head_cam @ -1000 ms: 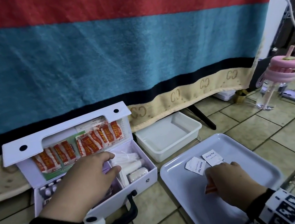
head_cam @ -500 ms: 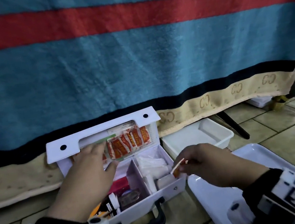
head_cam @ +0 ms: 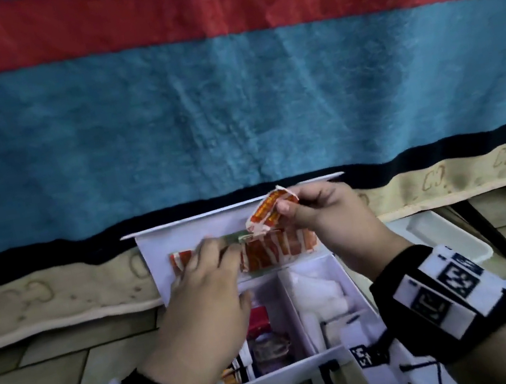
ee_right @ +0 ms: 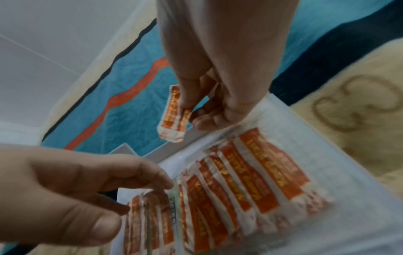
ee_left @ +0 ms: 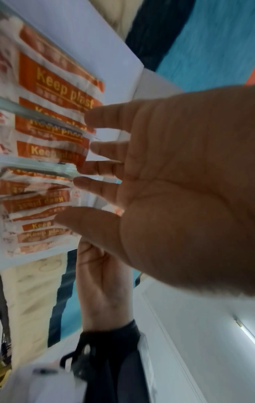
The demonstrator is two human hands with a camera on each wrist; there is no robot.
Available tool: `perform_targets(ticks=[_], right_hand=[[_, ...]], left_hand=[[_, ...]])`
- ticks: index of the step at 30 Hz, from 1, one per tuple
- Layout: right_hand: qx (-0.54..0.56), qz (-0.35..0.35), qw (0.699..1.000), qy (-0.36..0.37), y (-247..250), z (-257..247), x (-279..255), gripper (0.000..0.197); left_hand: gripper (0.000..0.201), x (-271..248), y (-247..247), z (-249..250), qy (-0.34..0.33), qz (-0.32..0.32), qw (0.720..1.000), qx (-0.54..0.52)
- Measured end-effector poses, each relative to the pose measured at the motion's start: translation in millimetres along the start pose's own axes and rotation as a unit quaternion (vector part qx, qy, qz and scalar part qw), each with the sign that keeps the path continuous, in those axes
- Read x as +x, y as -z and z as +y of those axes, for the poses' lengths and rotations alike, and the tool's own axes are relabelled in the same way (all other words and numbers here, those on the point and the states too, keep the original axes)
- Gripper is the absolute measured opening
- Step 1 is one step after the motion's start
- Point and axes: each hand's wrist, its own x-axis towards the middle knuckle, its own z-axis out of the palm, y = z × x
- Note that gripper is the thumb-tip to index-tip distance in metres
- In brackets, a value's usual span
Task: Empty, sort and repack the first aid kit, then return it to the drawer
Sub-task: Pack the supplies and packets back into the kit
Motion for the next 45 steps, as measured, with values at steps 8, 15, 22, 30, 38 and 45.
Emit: perform_targets(ticks=[8, 15, 22, 30, 38, 45], right_hand=[[-0.287, 0.023, 0.956, 0.064, -18, 5, 15, 0.011], [-0.382, 0.013, 0.919, 0.098, -25, 4, 16, 0.013], [-0.397, 0.024, 0.902, 0.167, -25, 8, 14, 0.020], [-0.423, -0.021, 0.895, 0.140, -27, 8, 10, 0.021], [-0.387, -0.036, 0.917, 0.092, -29, 5, 8, 0.019], [-0.485, -0.084, 0.869, 0.054, -28, 4, 8, 0.018]], left_hand=[[0.059, -5, -15, -6, -0.005, -0.009, 1.000, 0.028], [0.066, -8, -16, -6, -0.007, 0.009, 0.999, 0.032], [0.064, -7, -17, -6, -0.024, 0.021, 0.998, 0.059], [0.049, -3, -12, -4, -0.019, 0.002, 0.999, 0.038], [0.047, -5, -9, -1, -0.019, 0.004, 1.000, 0.007], [0.045, -6, -5, 0, -0.006, 0.003, 1.000, 0.012]])
